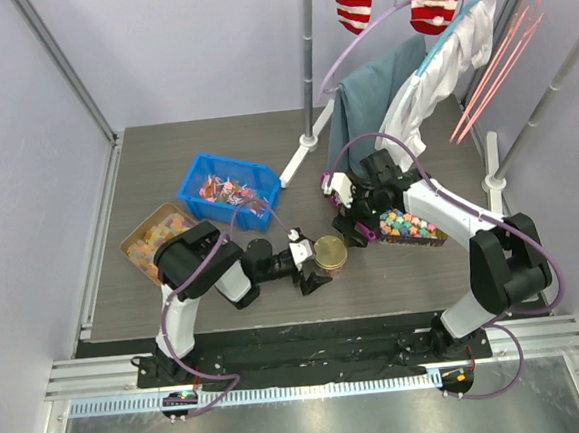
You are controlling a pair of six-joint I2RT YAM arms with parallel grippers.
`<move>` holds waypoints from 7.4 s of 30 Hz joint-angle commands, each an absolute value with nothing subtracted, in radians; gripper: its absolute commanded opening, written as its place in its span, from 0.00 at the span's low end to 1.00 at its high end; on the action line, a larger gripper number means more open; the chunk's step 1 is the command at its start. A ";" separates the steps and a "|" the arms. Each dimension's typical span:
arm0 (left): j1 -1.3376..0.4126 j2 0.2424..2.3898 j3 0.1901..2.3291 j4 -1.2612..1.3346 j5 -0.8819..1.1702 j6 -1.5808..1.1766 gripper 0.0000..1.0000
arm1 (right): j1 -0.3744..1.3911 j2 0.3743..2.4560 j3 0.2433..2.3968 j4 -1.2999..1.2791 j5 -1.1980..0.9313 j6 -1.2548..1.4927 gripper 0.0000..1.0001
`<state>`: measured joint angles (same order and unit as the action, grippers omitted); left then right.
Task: Pack the candies
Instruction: Close the bottle lid on the packing bottle, then screw the bottle lid onto the packing bottle.
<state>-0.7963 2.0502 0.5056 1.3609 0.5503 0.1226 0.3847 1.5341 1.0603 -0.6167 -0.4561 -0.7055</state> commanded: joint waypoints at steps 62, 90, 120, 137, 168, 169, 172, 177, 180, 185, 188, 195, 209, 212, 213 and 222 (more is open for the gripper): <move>-0.842 2.103 0.541 1.548 0.428 0.184 0.75 | 0.370 1.614 1.126 -0.672 -0.633 -0.670 0.33; -0.841 2.105 0.546 1.548 0.422 0.172 0.79 | 0.379 1.560 1.075 -0.916 -0.723 -0.769 0.29; -0.841 2.114 0.549 1.548 0.422 0.179 0.80 | 0.426 1.795 1.371 -0.856 -0.775 -0.747 0.31; -0.841 2.114 0.549 1.548 0.420 0.175 0.80 | 0.429 1.715 1.238 -0.887 -0.684 -0.764 0.25; -0.841 2.114 0.551 1.548 0.419 0.175 0.80 | 0.417 1.480 1.097 -0.927 -0.629 -0.744 0.25; -0.841 2.114 0.551 1.546 0.417 0.175 0.80 | 0.417 1.479 1.103 -0.920 -0.627 -0.739 0.25; -0.841 2.115 0.551 1.548 0.419 0.173 0.80 | 0.419 1.485 1.147 -0.891 -0.629 -0.720 0.26; -0.841 2.115 0.551 1.548 0.420 0.175 0.80 | 0.425 1.561 1.242 -0.841 -0.626 -0.712 0.27; -0.842 2.118 0.551 1.548 0.422 0.178 0.81 | 0.433 1.638 1.297 -0.835 -0.640 -0.713 0.26; -0.842 2.118 0.552 1.548 0.422 0.178 0.80 | 0.462 1.739 1.353 -0.822 -0.670 -0.715 0.27; -0.841 2.120 0.552 1.548 0.422 0.176 0.80 | 0.480 1.788 1.384 -0.844 -0.692 -0.721 0.29; -0.842 2.117 0.552 1.548 0.422 0.176 0.80 | 0.491 1.805 1.365 -0.847 -0.695 -0.733 0.29; -0.842 2.118 0.551 1.546 0.419 0.175 0.81 | 0.469 1.724 1.249 -0.887 -0.632 -0.761 0.24; -0.841 2.118 0.552 1.548 0.419 0.173 0.81 | 0.453 1.686 1.204 -0.885 -0.623 -0.764 0.24; -0.841 2.117 0.551 1.546 0.419 0.175 0.81 | 0.446 1.675 1.194 -0.885 -0.621 -0.767 0.24; -0.842 2.117 0.552 1.546 0.417 0.172 0.81 | 0.410 1.580 1.097 -0.890 -0.614 -0.761 0.24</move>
